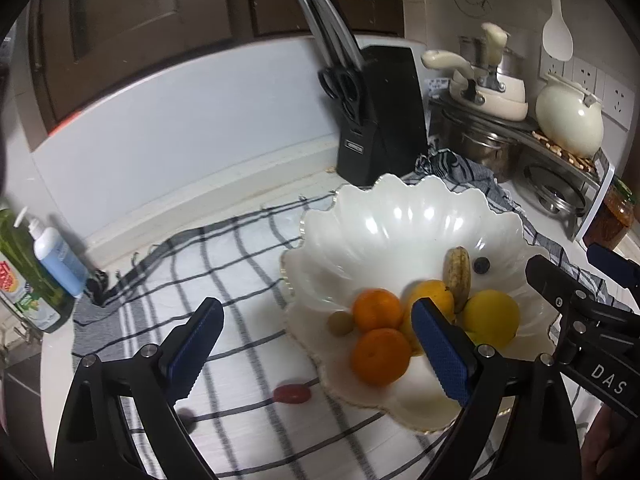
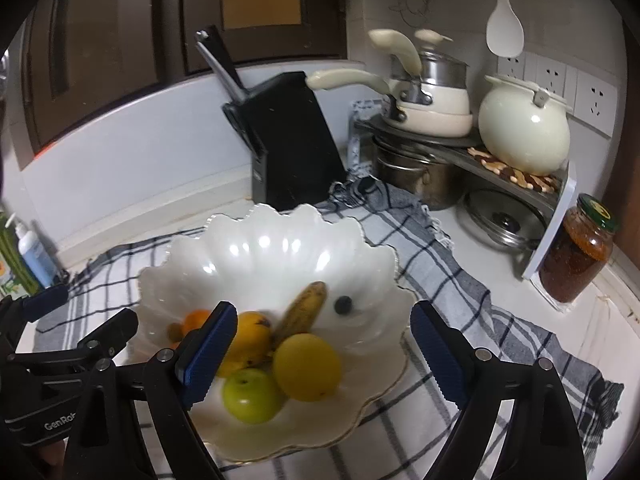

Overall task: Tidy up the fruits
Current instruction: 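Withdraw both grippers from the bowl toward the plums on the towel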

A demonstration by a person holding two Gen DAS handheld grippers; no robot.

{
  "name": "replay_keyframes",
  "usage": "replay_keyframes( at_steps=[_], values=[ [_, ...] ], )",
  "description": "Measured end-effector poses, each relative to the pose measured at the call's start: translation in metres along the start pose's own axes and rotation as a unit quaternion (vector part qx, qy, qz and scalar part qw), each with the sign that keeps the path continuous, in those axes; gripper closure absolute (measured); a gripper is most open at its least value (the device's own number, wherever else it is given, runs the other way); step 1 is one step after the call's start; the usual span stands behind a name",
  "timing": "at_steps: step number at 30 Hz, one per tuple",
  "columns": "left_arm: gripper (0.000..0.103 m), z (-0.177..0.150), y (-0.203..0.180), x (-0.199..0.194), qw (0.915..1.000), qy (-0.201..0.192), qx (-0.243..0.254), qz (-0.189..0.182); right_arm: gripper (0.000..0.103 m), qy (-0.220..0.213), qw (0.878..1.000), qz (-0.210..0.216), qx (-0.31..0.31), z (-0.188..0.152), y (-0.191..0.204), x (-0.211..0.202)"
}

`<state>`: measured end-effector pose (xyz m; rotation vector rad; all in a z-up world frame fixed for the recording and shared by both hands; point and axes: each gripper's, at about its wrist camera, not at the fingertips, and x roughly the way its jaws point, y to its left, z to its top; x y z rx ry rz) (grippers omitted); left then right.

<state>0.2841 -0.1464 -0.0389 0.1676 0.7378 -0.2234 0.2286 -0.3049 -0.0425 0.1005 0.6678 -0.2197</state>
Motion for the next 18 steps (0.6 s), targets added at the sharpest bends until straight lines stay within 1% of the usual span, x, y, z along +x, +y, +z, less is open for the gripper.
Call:
replay_keyframes(
  at_steps=[2, 6, 13, 18],
  values=[
    [0.004, 0.000, 0.006, -0.005, 1.0000, -0.003, -0.004, 0.003, 0.012, -0.004, 1.000, 0.003, -0.004, 0.001, 0.008, -0.006],
    [0.003, -0.003, 0.028, -0.021, 0.9997, -0.013, -0.014, 0.013, 0.009, -0.014, 1.000, 0.008, -0.013, 0.003, 0.026, -0.017],
    [0.001, -0.014, 0.067, -0.038, 0.9985, -0.024, -0.030, 0.040, 0.009, -0.023, 0.999, 0.023, -0.037, 0.002, 0.068, -0.031],
    [0.001, -0.030, 0.096, -0.048, 0.9970, -0.024, -0.037, 0.064, 0.009, -0.023, 0.998, 0.031, -0.050, -0.004, 0.095, -0.035]
  ],
)
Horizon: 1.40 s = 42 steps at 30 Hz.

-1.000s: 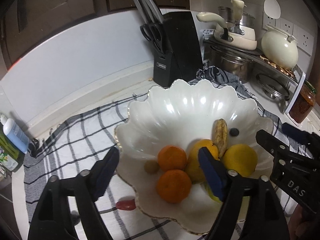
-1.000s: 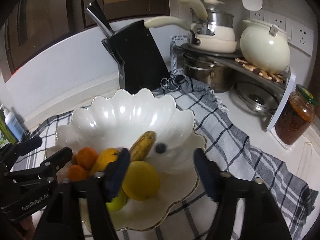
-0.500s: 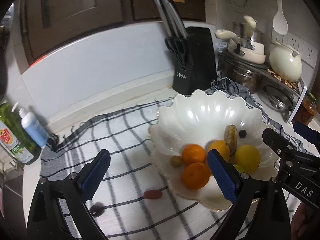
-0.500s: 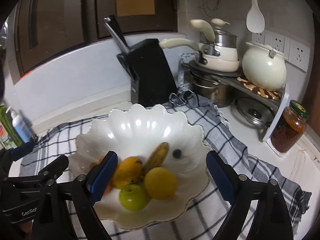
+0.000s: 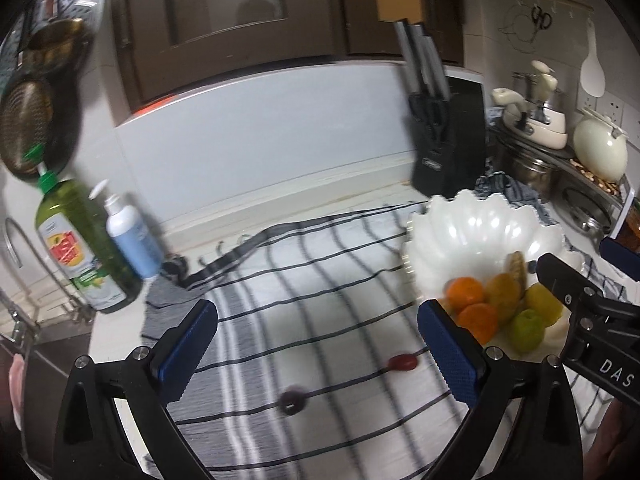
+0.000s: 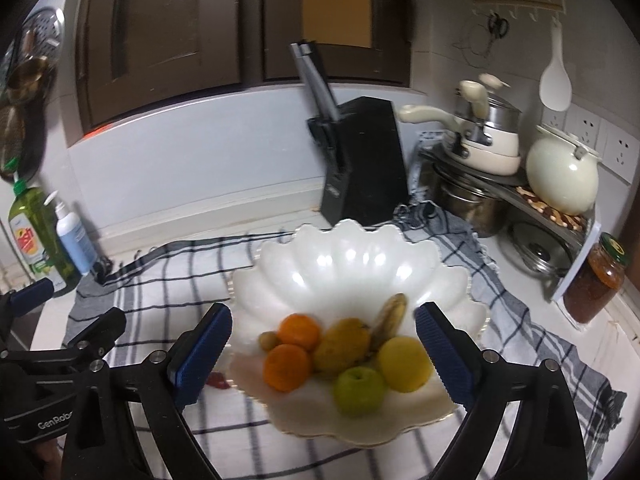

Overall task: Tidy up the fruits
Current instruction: 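Withdraw both grippers from the bowl toward the plums on the towel, then grasp the dark plum with the left gripper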

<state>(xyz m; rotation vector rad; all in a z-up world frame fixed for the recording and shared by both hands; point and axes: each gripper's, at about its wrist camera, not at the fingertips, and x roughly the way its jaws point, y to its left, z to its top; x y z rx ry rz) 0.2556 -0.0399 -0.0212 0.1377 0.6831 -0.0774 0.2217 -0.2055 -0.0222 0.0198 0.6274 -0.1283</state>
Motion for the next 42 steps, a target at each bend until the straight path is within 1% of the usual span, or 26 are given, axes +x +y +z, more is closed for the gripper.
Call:
replay_keyframes(
  at_steps=[6, 11, 13, 15, 16, 18, 22, 27, 32, 34, 36, 39, 42],
  values=[
    [0.001, -0.019, 0.029, -0.001, 0.9998, 0.004, -0.017, 0.008, 0.009, 0.005, 1.000, 0.011, -0.009, -0.010, 0.028, 0.001],
    [0.002, -0.035, 0.037, 0.006, 0.9995, 0.016, -0.024, 0.010, 0.009, 0.013, 1.000, 0.012, -0.013, -0.022, 0.043, 0.004],
    [0.004, -0.042, 0.039, 0.010, 0.9993, 0.023, -0.027, 0.007, 0.009, 0.016, 1.000, 0.013, -0.016, -0.026, 0.045, 0.006],
    [0.009, -0.050, 0.038, 0.015, 0.9991, 0.032, -0.027, 0.003, 0.009, 0.018, 1.000, 0.011, -0.019, -0.030, 0.047, 0.008],
    [0.010, -0.054, 0.036, 0.018, 0.9990, 0.036, -0.026, 0.001, 0.009, 0.018, 1.000, 0.008, -0.021, -0.033, 0.047, 0.008],
    [0.015, -0.060, 0.034, 0.024, 0.9988, 0.042, -0.026, -0.002, 0.009, 0.019, 1.000, 0.004, -0.022, -0.036, 0.046, 0.010],
    [0.021, -0.070, 0.027, 0.035, 0.9985, 0.053, -0.017, -0.001, 0.009, 0.024, 0.999, -0.005, -0.023, -0.044, 0.045, 0.016],
    [0.033, -0.080, 0.023, 0.050, 0.9975, 0.069, -0.015, -0.003, 0.009, 0.028, 0.999, -0.010, -0.025, -0.050, 0.046, 0.024],
    [0.043, -0.086, 0.022, 0.061, 0.9965, 0.082, -0.014, -0.008, 0.009, 0.026, 0.999, -0.015, -0.033, -0.051, 0.051, 0.030],
    [0.044, -0.089, 0.021, 0.064, 0.9961, 0.086, -0.017, -0.014, 0.009, 0.024, 0.999, -0.016, -0.035, -0.051, 0.052, 0.031],
    [0.052, -0.090, 0.020, 0.067, 0.9957, 0.090, -0.018, -0.018, 0.009, 0.022, 0.999, -0.018, -0.036, -0.050, 0.053, 0.031],
    [0.060, -0.092, 0.018, 0.071, 0.9950, 0.095, -0.016, -0.025, 0.009, 0.022, 0.999, -0.018, -0.038, -0.050, 0.054, 0.032],
    [0.065, -0.094, 0.016, 0.077, 0.9945, 0.101, -0.012, -0.027, 0.009, 0.022, 0.999, -0.021, -0.042, -0.052, 0.055, 0.034]
  ],
)
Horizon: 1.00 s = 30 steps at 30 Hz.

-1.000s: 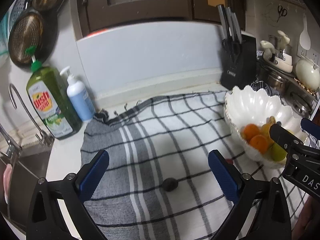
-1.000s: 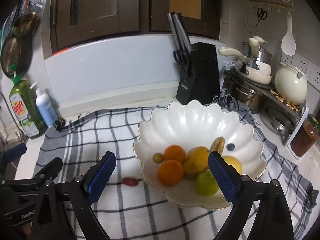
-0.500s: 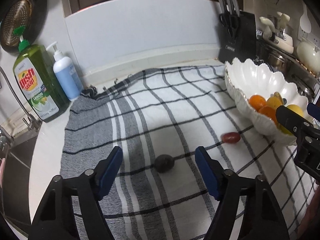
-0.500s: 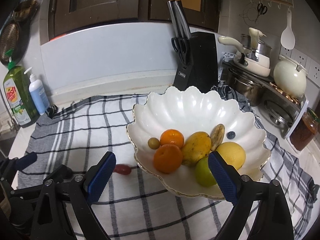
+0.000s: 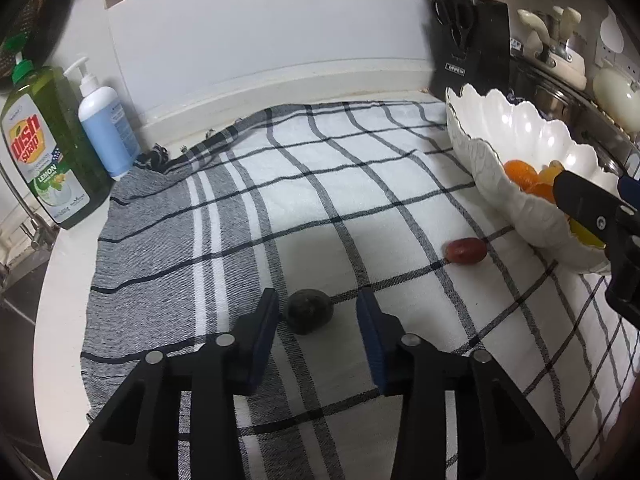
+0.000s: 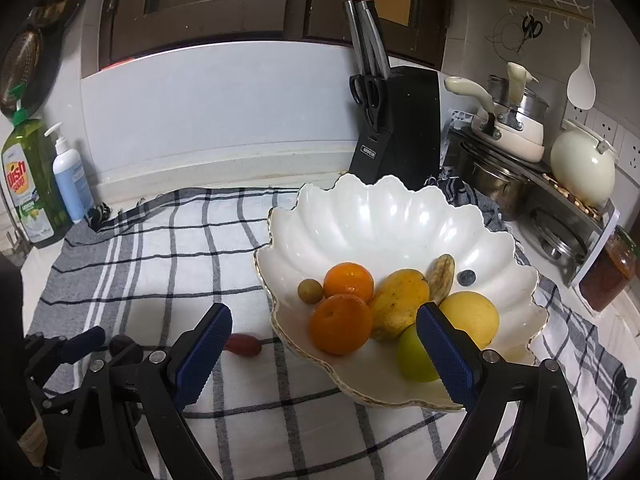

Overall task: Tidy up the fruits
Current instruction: 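Grasp the dark plum with the left gripper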

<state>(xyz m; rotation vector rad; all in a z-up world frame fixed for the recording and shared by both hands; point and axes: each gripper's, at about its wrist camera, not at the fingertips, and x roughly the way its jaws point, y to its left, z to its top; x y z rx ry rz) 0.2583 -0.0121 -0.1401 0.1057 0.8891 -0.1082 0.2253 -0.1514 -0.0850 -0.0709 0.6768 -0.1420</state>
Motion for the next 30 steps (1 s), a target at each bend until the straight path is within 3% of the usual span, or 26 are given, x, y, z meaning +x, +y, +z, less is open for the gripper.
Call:
replay_keyframes(
  at_steps=[6, 15, 22, 28, 30],
  values=[
    [0.077, 0.000, 0.000, 0.003, 0.9999, 0.000, 0.006, 0.009, 0.009, 0.005, 1.000, -0.001, -0.003, -0.005, 0.001, 0.002],
    [0.078, -0.004, 0.010, -0.005, 1.0000, -0.002, -0.001, -0.001, 0.009, 0.003, 1.000, 0.013, -0.017, -0.012, 0.007, -0.002],
    [0.078, -0.008, 0.028, -0.034, 0.9990, -0.034, -0.017, 0.021, 0.010, -0.009, 0.997, 0.065, -0.031, -0.013, 0.027, -0.012],
    [0.078, -0.012, 0.049, -0.041, 0.9979, -0.039, -0.033, 0.041, 0.025, 0.009, 0.994, 0.102, -0.037, -0.017, 0.050, -0.003],
    [0.078, -0.013, 0.054, -0.039, 0.9977, -0.036, -0.039, 0.043, 0.034, 0.020, 0.993, 0.110, -0.036, -0.019, 0.054, 0.003]
  ],
)
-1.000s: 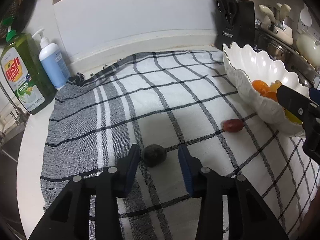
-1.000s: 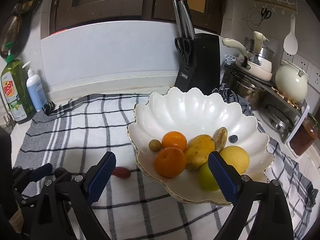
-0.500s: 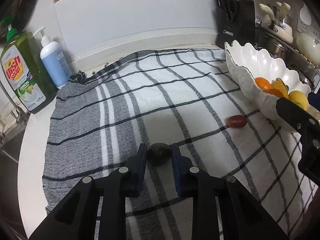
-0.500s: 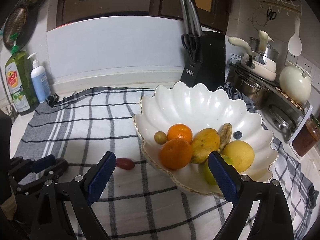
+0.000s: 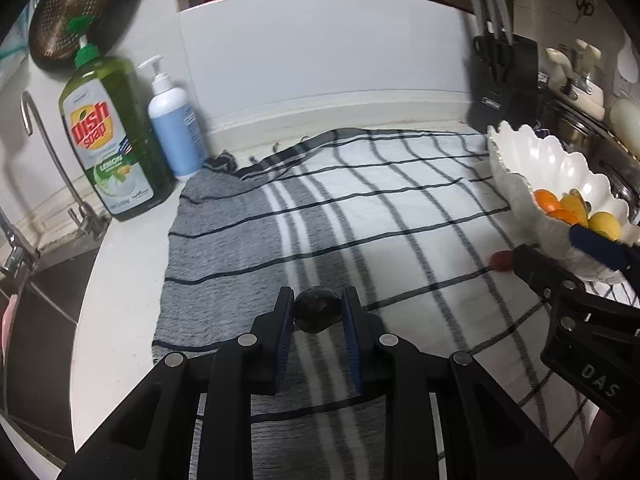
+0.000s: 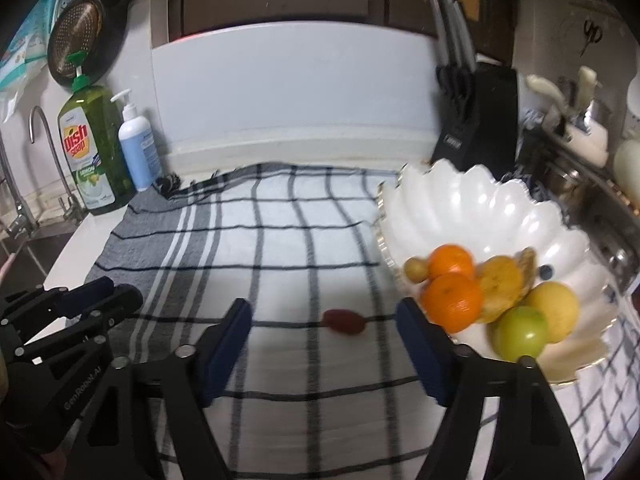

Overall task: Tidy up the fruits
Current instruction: 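Grasp the dark plum with the left gripper, then grasp the red plum with the right gripper while the left gripper holds the dark plum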

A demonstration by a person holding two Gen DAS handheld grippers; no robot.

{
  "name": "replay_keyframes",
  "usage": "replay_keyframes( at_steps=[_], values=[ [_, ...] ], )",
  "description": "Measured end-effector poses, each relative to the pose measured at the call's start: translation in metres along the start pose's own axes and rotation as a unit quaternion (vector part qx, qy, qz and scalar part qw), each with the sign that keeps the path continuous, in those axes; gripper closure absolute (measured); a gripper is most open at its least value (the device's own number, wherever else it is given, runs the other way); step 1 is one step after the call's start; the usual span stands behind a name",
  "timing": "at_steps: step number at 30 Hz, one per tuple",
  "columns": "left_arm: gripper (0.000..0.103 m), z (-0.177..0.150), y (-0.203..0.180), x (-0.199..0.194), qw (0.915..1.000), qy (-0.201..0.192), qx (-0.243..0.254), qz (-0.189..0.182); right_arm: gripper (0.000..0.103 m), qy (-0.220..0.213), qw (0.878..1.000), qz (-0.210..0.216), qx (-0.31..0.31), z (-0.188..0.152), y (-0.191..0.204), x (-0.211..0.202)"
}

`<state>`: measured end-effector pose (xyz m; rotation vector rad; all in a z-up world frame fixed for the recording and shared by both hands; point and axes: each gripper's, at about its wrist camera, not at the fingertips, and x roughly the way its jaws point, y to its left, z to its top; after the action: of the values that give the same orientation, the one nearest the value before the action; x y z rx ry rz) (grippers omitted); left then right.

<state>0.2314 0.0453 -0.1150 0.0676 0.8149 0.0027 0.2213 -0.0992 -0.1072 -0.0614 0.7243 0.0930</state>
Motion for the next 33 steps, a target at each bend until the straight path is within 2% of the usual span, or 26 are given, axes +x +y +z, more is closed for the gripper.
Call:
replay_keyframes(
  at_steps=[3, 8, 14, 17, 23, 33],
  values=[
    [0.078, -0.001, 0.005, 0.003, 0.9999, 0.003, -0.009, 0.004, 0.040, 0.017, 1.000, 0.006, 0.001, -0.003, 0.004, 0.011],
    [0.078, 0.000, 0.009, 0.008, 0.9997, 0.005, -0.017, 0.018, 0.041, 0.040, 0.998, -0.028, 0.029, -0.004, -0.002, 0.027],
    [0.078, 0.003, 0.011, 0.012, 0.9995, 0.009, -0.024, 0.020, 0.048, 0.065, 0.995, -0.047, 0.056, -0.004, -0.008, 0.043],
    [0.078, 0.006, 0.013, 0.016, 0.9993, 0.012, -0.028, 0.022, 0.048, 0.072, 0.994, -0.054, 0.062, -0.005, -0.010, 0.049],
    [0.078, 0.007, 0.016, 0.022, 0.9991, 0.018, -0.031, 0.022, 0.053, 0.087, 0.993, -0.055, 0.062, -0.005, -0.008, 0.062],
    [0.078, 0.006, 0.012, 0.025, 0.9992, 0.023, -0.028, 0.018, 0.068, 0.097, 0.992, -0.046, 0.070, -0.009, -0.013, 0.068]
  ],
)
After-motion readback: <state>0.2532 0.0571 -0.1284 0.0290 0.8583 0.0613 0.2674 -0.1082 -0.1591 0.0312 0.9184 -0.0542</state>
